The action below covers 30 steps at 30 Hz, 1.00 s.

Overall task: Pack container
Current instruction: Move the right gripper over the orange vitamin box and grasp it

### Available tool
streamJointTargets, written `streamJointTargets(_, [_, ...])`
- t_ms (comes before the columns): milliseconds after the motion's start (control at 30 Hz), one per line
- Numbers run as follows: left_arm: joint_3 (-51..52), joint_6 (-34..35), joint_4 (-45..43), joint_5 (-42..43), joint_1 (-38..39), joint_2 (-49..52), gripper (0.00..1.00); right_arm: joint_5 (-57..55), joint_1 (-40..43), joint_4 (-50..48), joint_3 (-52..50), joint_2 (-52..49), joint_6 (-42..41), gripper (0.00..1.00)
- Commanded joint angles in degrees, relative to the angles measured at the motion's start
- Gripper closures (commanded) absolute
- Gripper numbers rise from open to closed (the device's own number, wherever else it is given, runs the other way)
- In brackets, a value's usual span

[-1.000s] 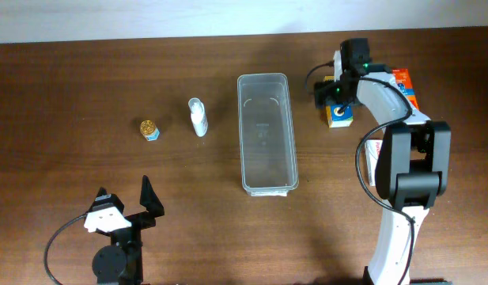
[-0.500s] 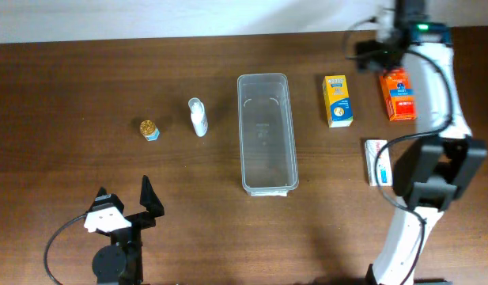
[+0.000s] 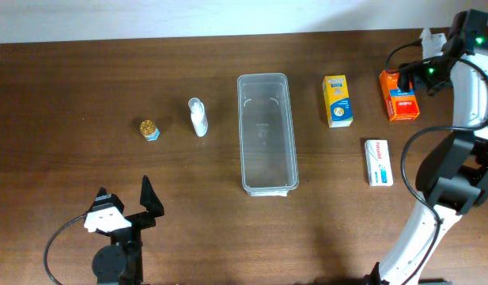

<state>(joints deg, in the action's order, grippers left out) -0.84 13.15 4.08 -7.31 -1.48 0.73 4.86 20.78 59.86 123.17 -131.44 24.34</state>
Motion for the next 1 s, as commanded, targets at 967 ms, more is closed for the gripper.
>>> streamJointTargets(967, [0.33, 0.5, 0.02, 0.61, -0.09, -0.37, 0.01, 0.66, -1.2, -5.66, -0.5, -11.69, 1.75, 0.01])
